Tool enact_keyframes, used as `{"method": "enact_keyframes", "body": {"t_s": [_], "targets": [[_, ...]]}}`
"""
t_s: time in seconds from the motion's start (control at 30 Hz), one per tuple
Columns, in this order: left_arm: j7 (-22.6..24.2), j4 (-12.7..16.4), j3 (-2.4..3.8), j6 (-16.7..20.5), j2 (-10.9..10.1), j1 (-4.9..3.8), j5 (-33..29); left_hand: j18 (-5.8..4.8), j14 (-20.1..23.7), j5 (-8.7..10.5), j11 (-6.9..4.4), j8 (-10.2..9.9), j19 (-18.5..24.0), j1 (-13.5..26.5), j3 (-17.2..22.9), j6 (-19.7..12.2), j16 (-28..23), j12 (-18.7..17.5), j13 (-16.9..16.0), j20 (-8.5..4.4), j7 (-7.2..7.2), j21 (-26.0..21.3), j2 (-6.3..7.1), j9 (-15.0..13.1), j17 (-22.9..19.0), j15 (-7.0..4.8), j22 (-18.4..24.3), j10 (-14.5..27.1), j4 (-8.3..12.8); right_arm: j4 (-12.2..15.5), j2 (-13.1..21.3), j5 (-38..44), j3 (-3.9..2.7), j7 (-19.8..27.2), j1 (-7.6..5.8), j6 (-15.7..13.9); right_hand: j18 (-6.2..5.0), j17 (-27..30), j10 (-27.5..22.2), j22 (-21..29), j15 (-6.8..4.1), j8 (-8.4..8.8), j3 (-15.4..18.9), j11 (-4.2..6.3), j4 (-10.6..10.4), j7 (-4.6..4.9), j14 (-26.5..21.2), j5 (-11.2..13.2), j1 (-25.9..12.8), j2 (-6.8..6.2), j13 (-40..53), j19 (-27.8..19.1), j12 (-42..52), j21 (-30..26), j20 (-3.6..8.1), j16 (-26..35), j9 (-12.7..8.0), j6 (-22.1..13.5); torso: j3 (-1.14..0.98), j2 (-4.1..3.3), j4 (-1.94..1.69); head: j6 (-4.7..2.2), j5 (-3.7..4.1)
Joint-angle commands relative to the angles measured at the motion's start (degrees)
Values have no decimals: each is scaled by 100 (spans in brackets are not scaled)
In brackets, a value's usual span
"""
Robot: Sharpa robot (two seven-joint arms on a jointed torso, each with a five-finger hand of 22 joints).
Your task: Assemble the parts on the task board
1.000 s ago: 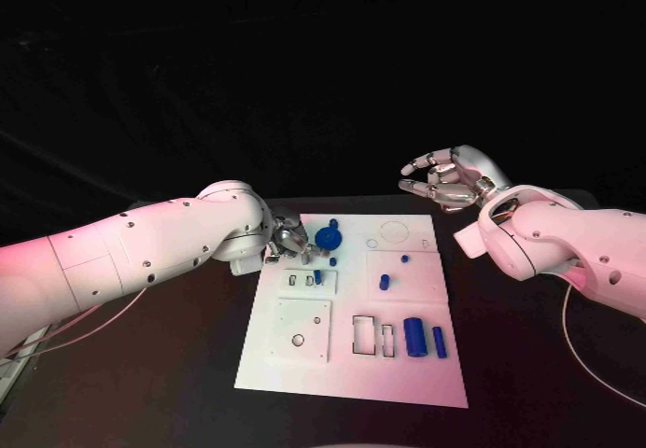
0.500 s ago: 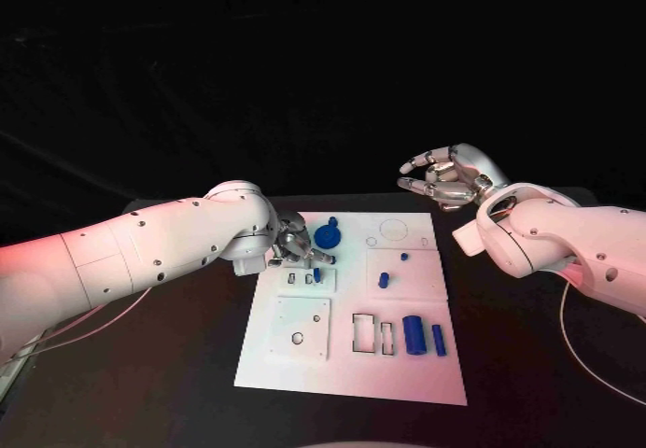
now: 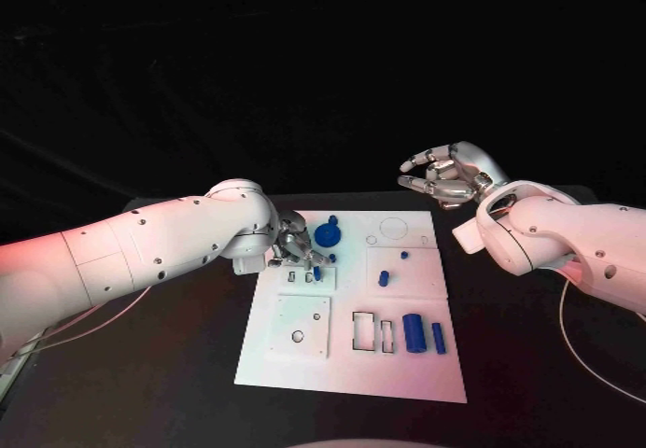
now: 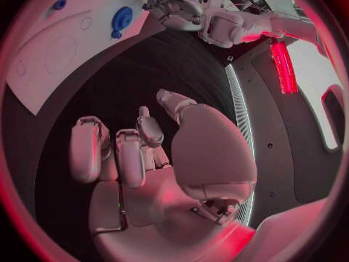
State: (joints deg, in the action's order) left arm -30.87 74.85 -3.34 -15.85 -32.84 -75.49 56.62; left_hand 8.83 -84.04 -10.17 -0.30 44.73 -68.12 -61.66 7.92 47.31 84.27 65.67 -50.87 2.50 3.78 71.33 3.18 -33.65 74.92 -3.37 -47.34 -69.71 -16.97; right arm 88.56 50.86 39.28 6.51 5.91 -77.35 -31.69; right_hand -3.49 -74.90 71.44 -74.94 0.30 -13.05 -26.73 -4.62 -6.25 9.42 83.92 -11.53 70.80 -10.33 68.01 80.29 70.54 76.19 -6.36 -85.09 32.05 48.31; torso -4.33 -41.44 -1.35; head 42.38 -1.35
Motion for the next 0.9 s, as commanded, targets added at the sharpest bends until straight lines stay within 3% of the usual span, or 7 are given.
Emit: {"method": "enact_keyframes", "body": {"t_s": [0.03, 0.67, 0.9], "targets": [[-51, 4, -1, -210, 32, -7, -10, -92, -258, -30, 9, -3, 34, -75, 38, -29, -32, -31, 15, 4, 5, 17, 7, -13, 270, -22, -1, 44, 20, -6, 0, 38, -1, -34, 2, 17, -65, -213, -46, -196, -5, -31, 0, 6, -33, 3, 289, -28, -37, -1, -5, -41, -20, -18, 4, 34, 5, -32, -1, 0, 0, 0, -9], [-89, -35, -30, -318, 97, -5, -119, -92, -249, -45, 18, -50, 54, -303, 188, -50, -41, -30, 27, 18, 16, 33, -69, -55, 257, -13, -16, 58, 18, -30, 11, 50, 0, -51, 4, 7, -67, -202, -47, -185, -4, -35, 11, 5, -45, 4, 286, -27, -52, -6, -8, -47, -25, -33, 4, 43, 8, -37, -5, -2, 2, 12, -3], [-120, -34, -35, -332, 105, -5, -169, -93, -246, -42, 10, -112, 73, -628, 557, -54, -45, -14, 24, 29, 7, 62, -124, -102, 253, -17, -48, 62, 22, -57, 9, 45, 1, -78, 4, 9, -76, -187, -56, -155, -4, -44, 36, 5, -69, 3, 282, -39, -85, -23, -23, -67, -39, -71, 5, 54, 14, -40, 3, 0, -2, 5, 2]]}}
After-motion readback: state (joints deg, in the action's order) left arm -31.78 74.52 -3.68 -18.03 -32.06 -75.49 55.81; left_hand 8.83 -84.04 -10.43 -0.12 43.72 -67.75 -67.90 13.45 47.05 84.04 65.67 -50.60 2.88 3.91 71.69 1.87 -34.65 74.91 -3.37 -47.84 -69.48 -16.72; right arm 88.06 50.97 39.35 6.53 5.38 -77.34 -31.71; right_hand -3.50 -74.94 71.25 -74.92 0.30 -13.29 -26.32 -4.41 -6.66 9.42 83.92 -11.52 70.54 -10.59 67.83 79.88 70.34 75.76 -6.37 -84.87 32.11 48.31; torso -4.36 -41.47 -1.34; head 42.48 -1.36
